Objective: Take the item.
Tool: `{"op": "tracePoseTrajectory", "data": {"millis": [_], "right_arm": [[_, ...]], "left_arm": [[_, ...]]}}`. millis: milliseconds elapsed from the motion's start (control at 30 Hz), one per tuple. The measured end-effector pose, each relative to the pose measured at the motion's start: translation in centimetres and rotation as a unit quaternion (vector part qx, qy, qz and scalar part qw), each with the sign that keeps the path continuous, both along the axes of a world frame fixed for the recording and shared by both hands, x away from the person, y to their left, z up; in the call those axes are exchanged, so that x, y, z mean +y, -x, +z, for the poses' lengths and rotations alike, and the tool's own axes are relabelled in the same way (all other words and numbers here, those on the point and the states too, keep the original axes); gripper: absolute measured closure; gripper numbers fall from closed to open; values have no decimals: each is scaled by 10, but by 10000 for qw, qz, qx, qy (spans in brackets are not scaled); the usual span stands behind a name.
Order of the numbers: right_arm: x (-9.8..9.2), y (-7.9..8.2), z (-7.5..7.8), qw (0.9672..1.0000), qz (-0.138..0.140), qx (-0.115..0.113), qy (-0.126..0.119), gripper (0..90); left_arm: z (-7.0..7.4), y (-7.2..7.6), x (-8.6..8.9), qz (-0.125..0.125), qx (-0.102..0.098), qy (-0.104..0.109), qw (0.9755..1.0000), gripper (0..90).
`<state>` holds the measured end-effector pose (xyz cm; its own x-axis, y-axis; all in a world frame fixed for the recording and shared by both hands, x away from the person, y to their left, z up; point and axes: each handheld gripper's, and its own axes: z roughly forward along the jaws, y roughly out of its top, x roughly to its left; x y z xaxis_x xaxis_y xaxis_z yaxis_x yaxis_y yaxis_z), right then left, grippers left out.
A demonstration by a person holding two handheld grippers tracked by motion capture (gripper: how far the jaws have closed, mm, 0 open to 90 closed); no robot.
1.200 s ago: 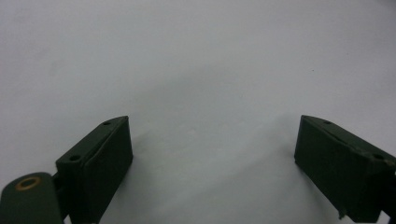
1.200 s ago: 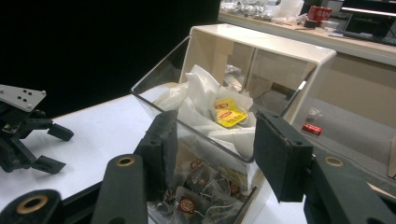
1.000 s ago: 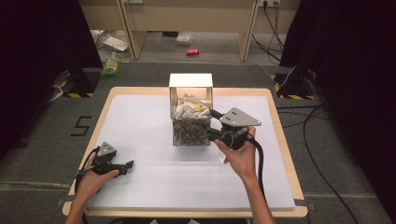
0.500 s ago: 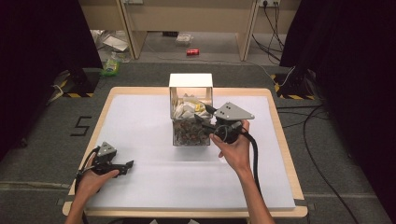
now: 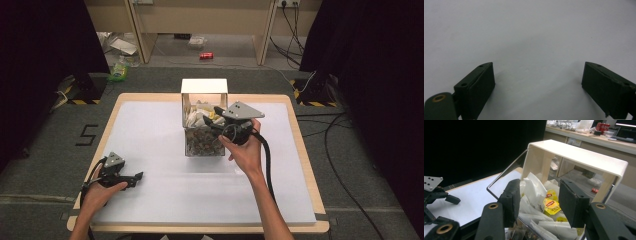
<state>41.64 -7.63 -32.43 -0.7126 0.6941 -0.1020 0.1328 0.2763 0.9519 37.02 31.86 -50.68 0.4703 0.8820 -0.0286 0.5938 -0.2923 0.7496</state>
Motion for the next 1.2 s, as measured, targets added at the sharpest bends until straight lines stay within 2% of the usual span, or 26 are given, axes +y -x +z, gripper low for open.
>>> {"op": "tracePoseTrajectory", "data": {"millis": [267,367,667,833,900,933,967,1200], "right_arm": [[7,-9,0,9999,27,65,103,577],[11,-13,-2,9996,0,110,241,598],[15,-20,-5,9993,-51,265,275,638],[19,-24,-8,9987,2,378,350,726],[19,-24,-8,9987,1,369,364,748],[19,-24,-7,9988,54,341,346,808],[19,-23,-7,9989,62,331,337,829],[19,-22,-1,9989,106,214,394,877]], "left_arm": [[0,0,0,-1,2,-3,10000,105],[0,0,0,-2,3,0,10000,105],[0,0,0,-3,4,-1,10000,105],[0,0,0,-4,5,-1,10000,105],[0,0,0,-2,4,1,10000,106],[0,0,0,-2,2,-2,10000,105],[0,0,0,-2,2,-2,10000,105],[0,0,0,-3,3,-1,10000,106]]}}
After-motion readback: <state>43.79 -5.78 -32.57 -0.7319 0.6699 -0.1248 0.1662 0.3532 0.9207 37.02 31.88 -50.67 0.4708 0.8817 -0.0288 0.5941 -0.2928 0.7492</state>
